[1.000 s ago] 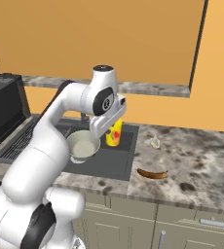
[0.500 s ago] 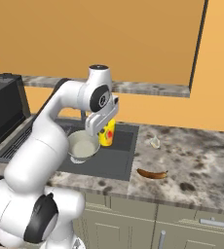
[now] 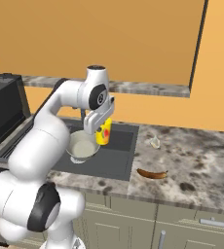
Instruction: Remove the garlic and banana from the sink. Then move the bowl and cup from the counter to the sink for washing.
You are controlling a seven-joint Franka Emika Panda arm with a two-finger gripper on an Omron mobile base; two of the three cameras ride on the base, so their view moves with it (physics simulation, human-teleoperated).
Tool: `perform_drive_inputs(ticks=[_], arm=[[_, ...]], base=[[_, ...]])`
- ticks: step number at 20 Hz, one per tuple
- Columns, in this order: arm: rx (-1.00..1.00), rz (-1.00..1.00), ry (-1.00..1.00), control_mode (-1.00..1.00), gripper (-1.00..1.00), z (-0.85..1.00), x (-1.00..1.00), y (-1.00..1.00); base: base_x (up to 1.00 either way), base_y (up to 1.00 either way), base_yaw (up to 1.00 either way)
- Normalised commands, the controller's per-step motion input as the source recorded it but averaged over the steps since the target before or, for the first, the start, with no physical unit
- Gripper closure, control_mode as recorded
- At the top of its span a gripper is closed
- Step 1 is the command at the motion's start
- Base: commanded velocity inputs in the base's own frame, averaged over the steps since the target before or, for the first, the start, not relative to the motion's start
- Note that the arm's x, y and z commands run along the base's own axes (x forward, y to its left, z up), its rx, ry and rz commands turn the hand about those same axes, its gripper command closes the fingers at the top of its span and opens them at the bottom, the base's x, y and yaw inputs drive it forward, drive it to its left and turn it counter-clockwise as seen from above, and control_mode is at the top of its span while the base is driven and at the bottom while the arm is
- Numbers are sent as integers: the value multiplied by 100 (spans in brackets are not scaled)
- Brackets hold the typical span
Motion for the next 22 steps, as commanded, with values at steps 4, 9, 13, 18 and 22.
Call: perform_drive_inputs(ticks=[4, 9, 13, 18, 22], arm=[[0, 1, 3, -100, 100, -14, 20, 10], [0, 1, 4, -100, 100, -15, 21, 8], [0, 1, 2, -100, 100, -14, 20, 4], [0, 3, 0, -100, 100, -13, 23, 1], [0, 3, 0, -100, 100, -11, 23, 0]], base=[[0, 0, 0], [0, 0, 0], [0, 0, 0], [0, 0, 0], [0, 0, 0]])
